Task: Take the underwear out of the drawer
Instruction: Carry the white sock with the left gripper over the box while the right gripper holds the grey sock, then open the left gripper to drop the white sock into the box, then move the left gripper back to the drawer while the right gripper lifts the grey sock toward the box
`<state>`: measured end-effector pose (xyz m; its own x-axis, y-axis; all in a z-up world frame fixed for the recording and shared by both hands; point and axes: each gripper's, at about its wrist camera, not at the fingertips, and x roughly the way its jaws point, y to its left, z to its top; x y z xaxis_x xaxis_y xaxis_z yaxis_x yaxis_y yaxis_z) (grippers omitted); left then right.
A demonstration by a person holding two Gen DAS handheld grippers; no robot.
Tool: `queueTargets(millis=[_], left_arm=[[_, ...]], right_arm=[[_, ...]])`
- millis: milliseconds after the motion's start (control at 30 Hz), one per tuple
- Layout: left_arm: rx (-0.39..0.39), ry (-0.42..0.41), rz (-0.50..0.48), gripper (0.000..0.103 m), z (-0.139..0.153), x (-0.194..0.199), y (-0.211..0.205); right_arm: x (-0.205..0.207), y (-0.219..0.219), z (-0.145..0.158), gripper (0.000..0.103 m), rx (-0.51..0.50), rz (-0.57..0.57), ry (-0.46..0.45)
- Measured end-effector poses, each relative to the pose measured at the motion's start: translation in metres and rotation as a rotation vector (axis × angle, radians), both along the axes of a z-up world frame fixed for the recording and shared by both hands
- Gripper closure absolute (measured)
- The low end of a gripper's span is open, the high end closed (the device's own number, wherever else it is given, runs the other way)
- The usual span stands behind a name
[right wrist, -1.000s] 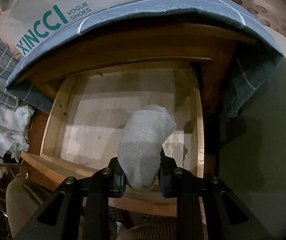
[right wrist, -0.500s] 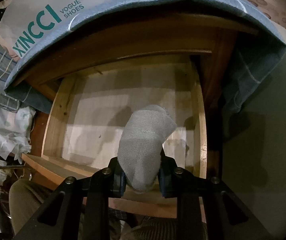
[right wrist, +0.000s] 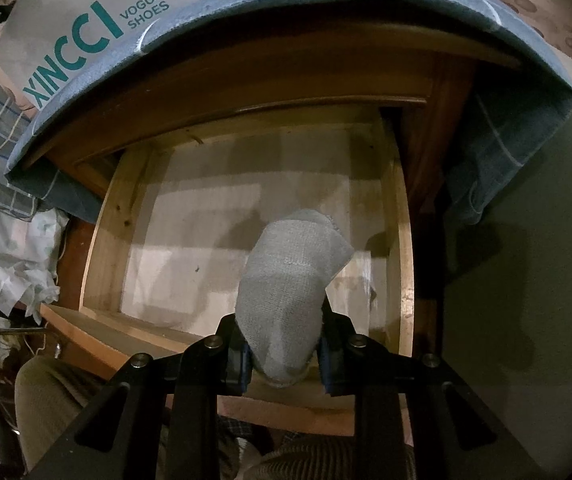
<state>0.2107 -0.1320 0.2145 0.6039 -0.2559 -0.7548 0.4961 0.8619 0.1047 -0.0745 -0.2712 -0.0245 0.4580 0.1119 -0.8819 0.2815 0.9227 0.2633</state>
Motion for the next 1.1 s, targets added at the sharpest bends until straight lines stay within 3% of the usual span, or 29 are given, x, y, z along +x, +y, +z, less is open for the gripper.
queueTargets(millis=[267, 633, 867, 1100], left_arm=[[-0.035, -0.036, 0.003, 0.036, 0.026, -0.012, 0.007], [-0.049, -0.21, 0.065, 0.036, 0.05, -0.074, 0.037], [-0.001, -0.192, 0.13, 0.036, 0.005, -0.122, 0.069], [-0.01, 0.006, 0.209, 0.036, -0.072, -0.144, 0.099]], right_arm=[[-0.002, 0.002, 0.001, 0.079, -0.007, 0.003, 0.007], [-0.001, 0.003, 0.0, 0.079, -0.019, 0.011, 0.013], [0.0, 0.004, 0.0, 0.079, -0.025, 0.012, 0.014], [0.002, 0.008, 0.0, 0.079, -0.045, 0.025, 0.018]])
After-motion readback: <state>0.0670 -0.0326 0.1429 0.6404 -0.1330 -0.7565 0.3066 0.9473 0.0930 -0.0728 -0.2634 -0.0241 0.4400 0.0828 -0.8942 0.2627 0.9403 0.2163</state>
